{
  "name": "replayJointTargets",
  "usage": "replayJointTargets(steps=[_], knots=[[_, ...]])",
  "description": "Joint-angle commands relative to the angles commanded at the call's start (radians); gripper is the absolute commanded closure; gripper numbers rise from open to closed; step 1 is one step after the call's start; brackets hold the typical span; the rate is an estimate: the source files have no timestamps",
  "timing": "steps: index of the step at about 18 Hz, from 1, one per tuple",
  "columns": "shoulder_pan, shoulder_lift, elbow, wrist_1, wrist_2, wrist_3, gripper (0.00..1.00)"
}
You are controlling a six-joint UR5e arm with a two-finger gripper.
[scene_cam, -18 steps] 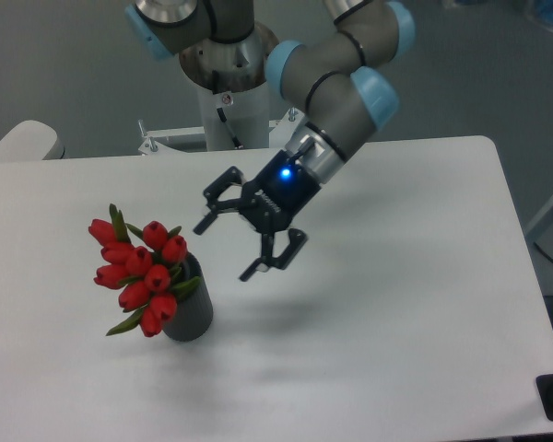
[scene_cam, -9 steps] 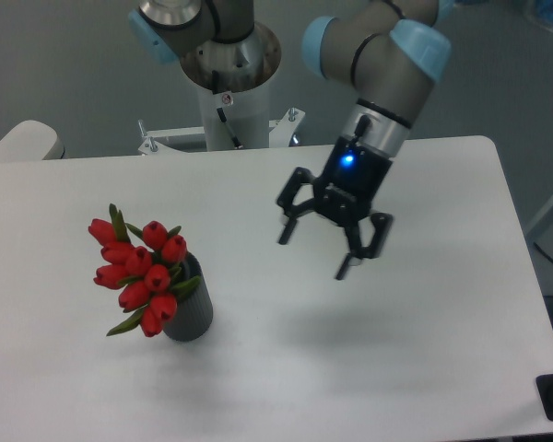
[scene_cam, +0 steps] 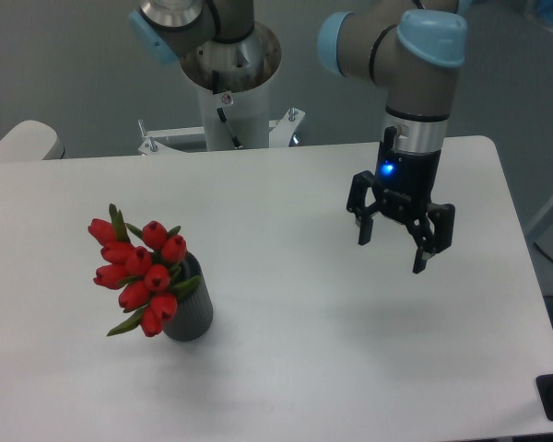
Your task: Insert the flowers into the vase
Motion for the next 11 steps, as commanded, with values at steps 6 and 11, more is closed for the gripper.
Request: replayJointTargets(steps=[6,11], knots=[[-0.009,-0.006,0.090,-0.135,0.040,0.051,0.00],[-0.009,-0.015,0.158,-0.239,0.049,0.052,0.00]])
